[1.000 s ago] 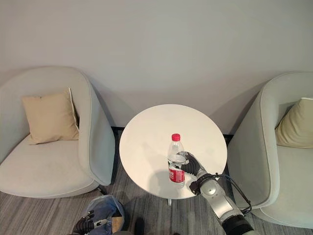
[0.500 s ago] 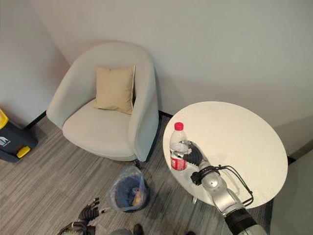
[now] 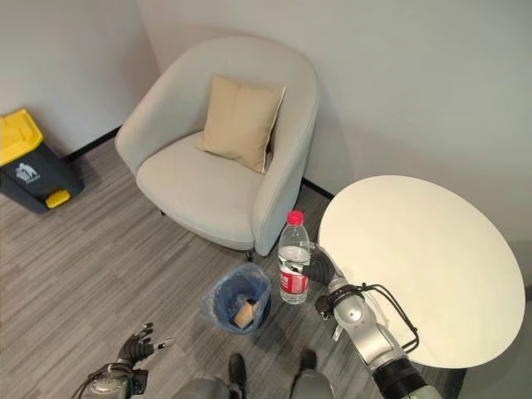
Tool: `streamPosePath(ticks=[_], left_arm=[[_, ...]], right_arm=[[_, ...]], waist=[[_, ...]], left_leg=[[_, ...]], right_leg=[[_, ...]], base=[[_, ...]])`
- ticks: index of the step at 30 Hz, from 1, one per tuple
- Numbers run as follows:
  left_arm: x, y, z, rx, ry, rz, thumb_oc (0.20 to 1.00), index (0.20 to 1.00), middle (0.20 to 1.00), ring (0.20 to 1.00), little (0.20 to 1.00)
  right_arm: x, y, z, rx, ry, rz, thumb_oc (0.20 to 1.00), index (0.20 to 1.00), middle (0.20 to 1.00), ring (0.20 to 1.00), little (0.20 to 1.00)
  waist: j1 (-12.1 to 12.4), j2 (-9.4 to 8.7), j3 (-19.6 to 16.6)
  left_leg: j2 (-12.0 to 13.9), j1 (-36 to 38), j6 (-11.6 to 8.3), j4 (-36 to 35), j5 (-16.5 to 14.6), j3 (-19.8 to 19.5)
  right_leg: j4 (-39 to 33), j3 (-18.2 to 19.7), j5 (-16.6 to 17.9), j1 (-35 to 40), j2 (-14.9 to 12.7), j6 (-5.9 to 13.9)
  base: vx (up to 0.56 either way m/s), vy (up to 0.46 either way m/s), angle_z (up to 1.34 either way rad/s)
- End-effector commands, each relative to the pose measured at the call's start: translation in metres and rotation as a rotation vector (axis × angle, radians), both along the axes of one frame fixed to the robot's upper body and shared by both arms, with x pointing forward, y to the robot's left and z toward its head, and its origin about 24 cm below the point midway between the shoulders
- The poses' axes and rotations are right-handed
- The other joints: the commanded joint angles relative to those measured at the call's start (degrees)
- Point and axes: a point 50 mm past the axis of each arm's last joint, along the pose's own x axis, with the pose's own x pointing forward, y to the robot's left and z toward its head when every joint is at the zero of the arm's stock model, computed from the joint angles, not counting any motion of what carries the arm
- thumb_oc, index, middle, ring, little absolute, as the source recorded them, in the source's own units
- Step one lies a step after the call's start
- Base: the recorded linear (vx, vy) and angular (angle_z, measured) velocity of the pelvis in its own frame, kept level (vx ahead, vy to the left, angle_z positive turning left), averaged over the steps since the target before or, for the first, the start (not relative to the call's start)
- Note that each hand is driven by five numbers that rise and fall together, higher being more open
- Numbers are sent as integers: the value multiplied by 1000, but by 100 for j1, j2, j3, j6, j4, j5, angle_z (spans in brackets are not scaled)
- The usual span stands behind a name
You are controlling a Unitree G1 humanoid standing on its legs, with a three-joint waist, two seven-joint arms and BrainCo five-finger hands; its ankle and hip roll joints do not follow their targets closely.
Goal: Gather garbage on tea table into small bin, then transfer packed bag to large trash can.
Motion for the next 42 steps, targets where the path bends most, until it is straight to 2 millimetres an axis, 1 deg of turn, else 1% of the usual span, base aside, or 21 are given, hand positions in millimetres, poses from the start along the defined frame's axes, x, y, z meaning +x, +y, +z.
streamPosePath(ticks=[1,3,4,5,6,7,9,10,11,16,17,20,26,27,29,32,36,39,40,41,42], left_arm=[[5,7,8,47,-41,-21,1000,1000,1000,1000,1000],[-1,10,5,51,-19,-16,1000,1000,1000,1000,1000],[-1,10,4,50,-12,-8,1000,1000,1000,1000,1000],[0,10,4,51,-13,-8,1000,1000,1000,1000,1000],[8,6,6,52,-34,-15,1000,1000,1000,1000,1000],[8,6,6,52,-35,-15,1000,1000,1000,1000,1000],[29,-1,14,51,-103,-37,1000,1000,1000,1000,1000],[29,-1,15,51,-105,-36,1000,1000,1000,1000,1000],[41,-6,21,49,-149,-48,1000,1000,1000,1000,1000],[70,-20,40,28,-278,-73,1000,1000,1000,1000,1000],[84,-23,51,32,-336,-78,1000,1000,1000,1000,1000],[90,-26,55,25,-360,-79,1000,1000,1000,1000,1000],[120,-32,81,37,-481,-91,1000,1000,1000,1000,1000],[125,-32,86,50,-499,-102,1000,1000,1000,1000,1000],[132,-33,94,60,-529,-116,1000,1000,1000,1000,1000],[139,-33,103,63,-566,-121,1000,1000,1000,1000,1000],[145,-36,111,55,-599,-148,1000,1000,1000,1000,1000],[148,-40,114,49,-610,-164,1000,1000,1000,1000,1000],[149,-40,115,51,-612,-168,1000,1000,1000,1000,1000],[149,-41,115,50,-613,-168,1000,1000,1000,1000,1000],[150,-43,114,47,-607,-175,1000,1000,1000,1000,1000]], right_arm=[[7,6,27,-25,-130,78,200,200,200,200,200],[5,5,27,-51,-123,97,200,200,200,200,200],[7,6,31,-61,-140,110,200,200,200,200,200],[8,6,33,-62,-154,111,200,200,200,200,200],[13,10,43,-52,-202,112,200,200,200,200,200],[13,10,43,-52,-203,112,200,200,200,200,200],[27,23,63,-25,-292,127,200,200,200,200,200],[27,23,63,-24,-294,128,200,200,200,200,200],[36,32,75,-15,-349,134,200,200,200,200,200],[55,48,107,14,-481,111,200,200,200,200,200],[62,51,122,15,-548,87,200,200,200,200,200],[65,52,128,17,-578,62,200,200,200,200,200],[85,45,162,-16,-721,-60,200,200,200,200,200],[90,42,171,-45,-751,-95,200,200,200,200,200],[97,36,181,-84,-783,-132,200,200,200,200,200],[108,28,195,-124,-798,-182,200,200,200,200,200],[122,16,207,-196,-767,-228,200,200,200,200,200],[131,11,213,-233,-743,-254,200,200,200,200,200],[133,7,210,-241,-716,-272,200,200,200,200,200],[134,7,211,-241,-717,-271,592,592,592,592,592],[138,1,203,-266,-667,-301,1000,1000,1000,1000,1000]], waist=[[-28,-19,-178],[10,5,-182],[33,25,-127],[43,35,-77],[45,70,85],[37,70,78],[81,124,389],[68,121,368],[109,141,520],[202,230,771],[219,278,872],[213,312,857],[229,412,902],[236,429,892],[250,421,856],[298,412,780],[402,409,641],[460,417,571],[468,423,557],[466,422,553],[486,422,546]], left_leg=[[-136,181,-440,520,-728,-413],[-122,38,-516,593,-692,-507],[-96,-107,-569,667,-666,-554],[-79,-181,-593,696,-644,-579],[-55,-437,-641,805,-588,-650],[-56,-459,-641,818,-590,-657],[-23,-1028,-708,1105,-501,-757],[-27,-1085,-708,1138,-508,-765],[-13,-1450,-745,1329,-469,-818],[-40,-2591,-754,2016,-470,-859],[4,-3098,-758,2398,-647,-865],[-4,-3544,-733,2693,-670,-898],[-146,-5175,-659,3655,-756,-1002],[-167,-5559,-660,3805,-752,-1019],[-209,-6000,-665,3980,-743,-1019],[-249,-6512,-673,4175,-736,-1043],[-378,-7111,-643,4440,-753,-1094],[-439,-7329,-586,4509,-770,-1092],[-455,-7364,-574,4524,-776,-1095],[-456,-7377,-573,4529,-778,-1092],[-478,-7436,-564,4595,-788,-1104]], right_leg=[[-553,-161,144,316,169,64],[-611,-220,139,343,187,19],[-606,-311,128,306,168,-8],[-595,-348,121,277,159,-23],[-520,-452,102,120,125,-57],[-511,-458,99,103,122,-57],[-228,-598,80,-352,17,-119],[-199,-604,69,-401,10,-121],[-36,-663,54,-691,-49,-166],[672,-778,-110,-1770,-179,-274],[1144,-760,-351,-2292,-235,-249],[1523,-707,-446,-2742,-292,-301],[2788,-529,-784,-4387,-567,-418],[3048,-464,-846,-4789,-624,-454],[3307,-397,-913,-5210,-717,-485],[3552,-322,-986,-5683,-816,-525],[3949,-234,-1137,-6260,-972,-586],[4058,-159,-1156,-6491,-1019,-569],[4087,-141,-1168,-6533,-1020,-574],[4095,-137,-1171,-6548,-1022,-573],[4148,-115,-1183,-6591,-1045,-589]], base=[[90,-91,101],[60,-135,67],[1,-138,44],[-115,-125,42],[-110,-71,25],[-211,-88,29],[-197,-72,21],[-195,-78,21],[-158,-66,36],[-144,-37,38],[-110,-9,40],[-66,9,31],[-100,20,19],[-49,22,34],[-19,13,40],[22,-11,36],[52,-10,13],[51,15,7],[0,0,0],[23,11,3],[36,8,8]])
